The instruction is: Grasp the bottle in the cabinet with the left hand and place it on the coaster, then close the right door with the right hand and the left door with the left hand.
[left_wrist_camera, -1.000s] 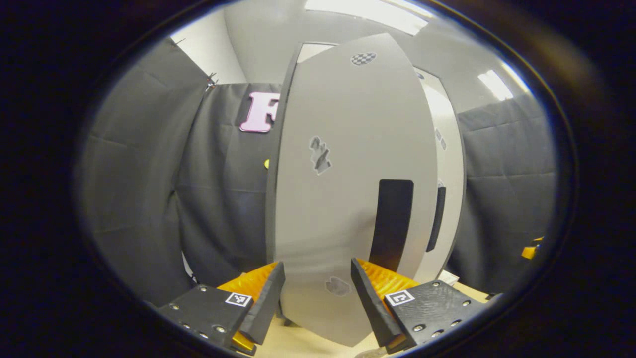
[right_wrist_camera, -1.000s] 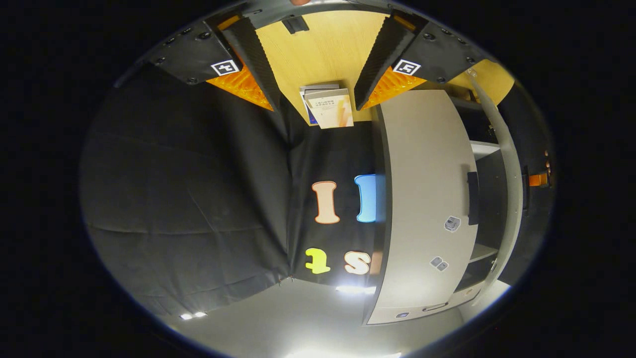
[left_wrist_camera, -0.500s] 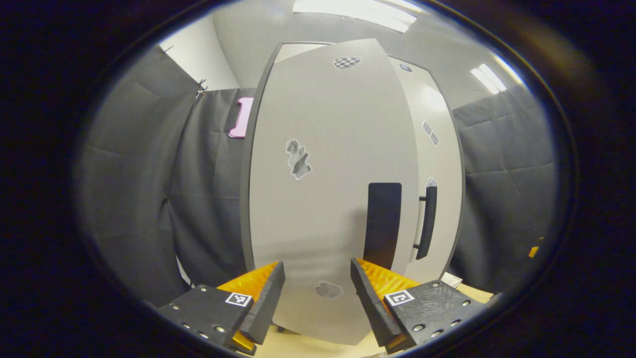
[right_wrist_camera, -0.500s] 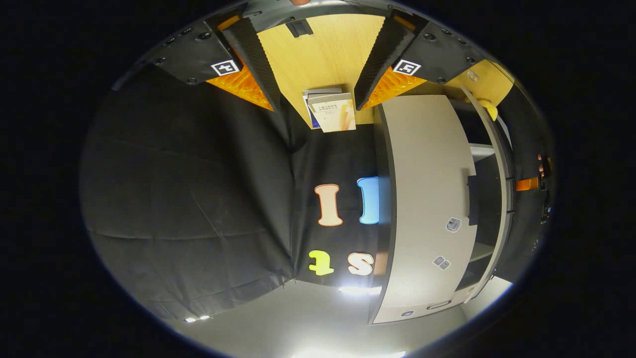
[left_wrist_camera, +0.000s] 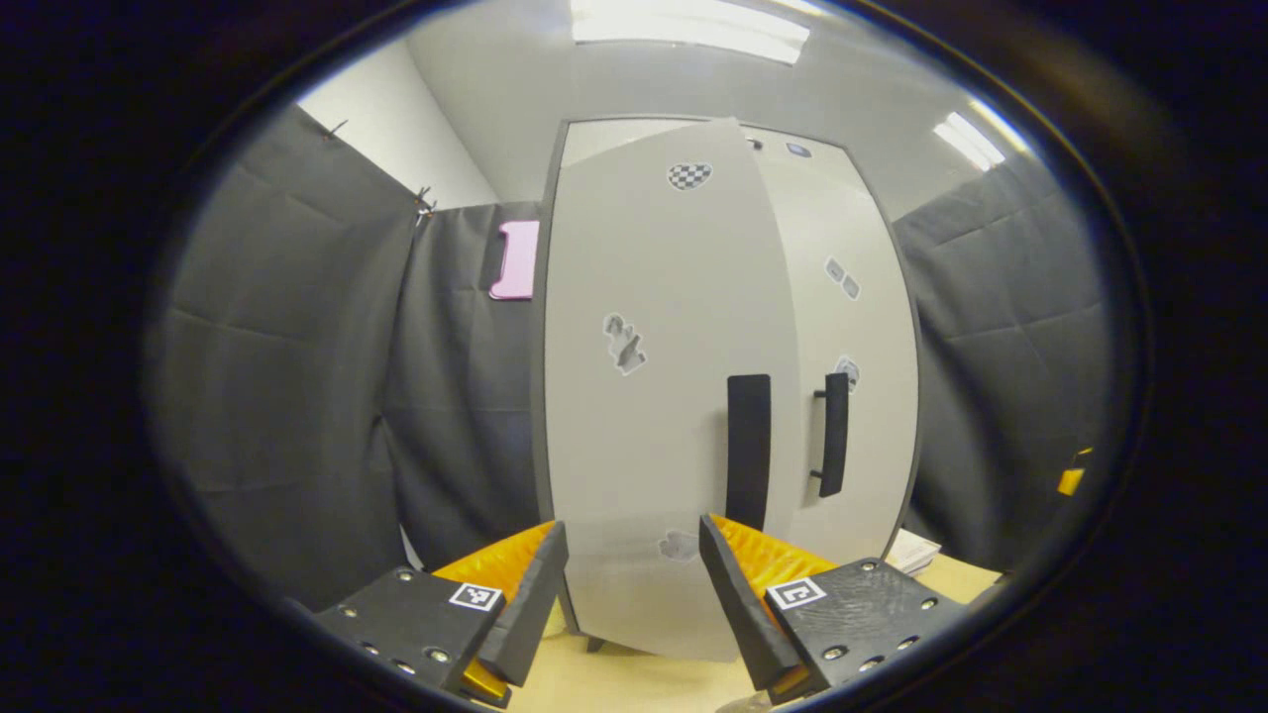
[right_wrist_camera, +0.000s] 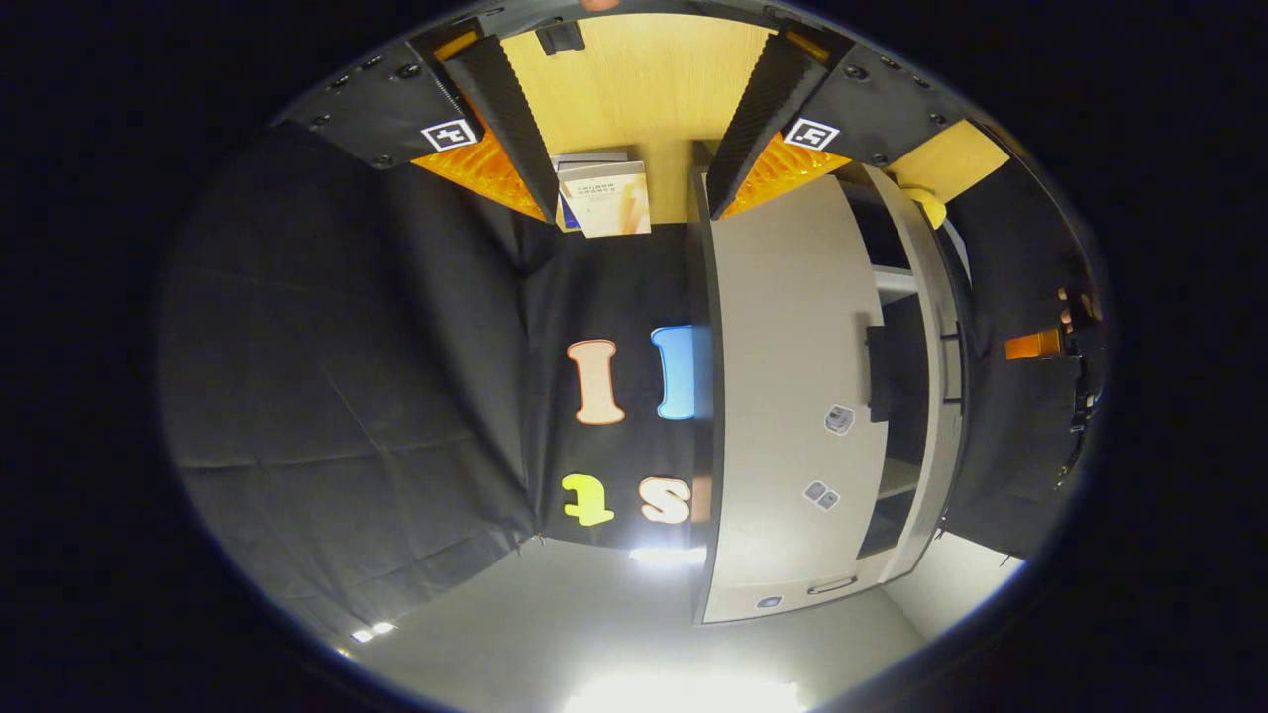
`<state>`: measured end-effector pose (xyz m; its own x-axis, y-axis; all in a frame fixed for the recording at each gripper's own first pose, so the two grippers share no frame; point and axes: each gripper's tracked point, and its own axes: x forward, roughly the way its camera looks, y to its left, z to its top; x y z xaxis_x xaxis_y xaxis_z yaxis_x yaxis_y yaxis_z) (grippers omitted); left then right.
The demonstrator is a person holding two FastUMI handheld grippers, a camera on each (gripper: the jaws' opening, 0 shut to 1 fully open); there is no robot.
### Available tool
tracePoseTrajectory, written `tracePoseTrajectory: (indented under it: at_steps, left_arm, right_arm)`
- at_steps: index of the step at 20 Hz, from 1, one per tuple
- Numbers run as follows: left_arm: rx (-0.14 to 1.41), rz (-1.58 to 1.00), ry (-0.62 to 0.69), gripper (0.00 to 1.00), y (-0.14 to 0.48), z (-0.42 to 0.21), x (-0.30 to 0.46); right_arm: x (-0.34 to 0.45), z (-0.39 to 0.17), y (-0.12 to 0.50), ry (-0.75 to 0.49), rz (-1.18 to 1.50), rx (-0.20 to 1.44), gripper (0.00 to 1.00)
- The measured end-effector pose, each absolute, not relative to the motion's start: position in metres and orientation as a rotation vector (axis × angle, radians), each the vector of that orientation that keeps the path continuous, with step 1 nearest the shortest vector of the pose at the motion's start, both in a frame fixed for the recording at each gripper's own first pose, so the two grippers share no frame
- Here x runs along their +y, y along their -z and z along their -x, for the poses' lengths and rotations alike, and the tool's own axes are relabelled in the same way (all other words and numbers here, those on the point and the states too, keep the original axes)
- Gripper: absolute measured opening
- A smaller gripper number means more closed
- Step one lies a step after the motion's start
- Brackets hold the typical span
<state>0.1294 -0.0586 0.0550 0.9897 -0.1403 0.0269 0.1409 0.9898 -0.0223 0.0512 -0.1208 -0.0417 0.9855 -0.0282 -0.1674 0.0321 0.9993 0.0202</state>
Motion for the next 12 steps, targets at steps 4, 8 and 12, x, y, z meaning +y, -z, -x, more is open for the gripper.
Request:
tracePoseTrajectory:
  at_steps: [4,8,12]
  left_arm:
    - [-0.021,0.034,0.105,0.81,-0.049,-0.086,-0.035]
    - [-0.01,0.043,0.099,0.81,-0.041,-0.054,-0.012]
    - [-0.004,0.044,0.088,0.81,-0.034,-0.026,0.017]
  right_arm:
    - [-0.099,-0.047,0.032,-0.028,-0.025,0.146,0.94]
    - [-0.077,-0.034,0.018,-0.05,-0.023,0.119,0.96]
    - [-0.052,-0.024,0.007,-0.06,-0.041,0.102,0.96]
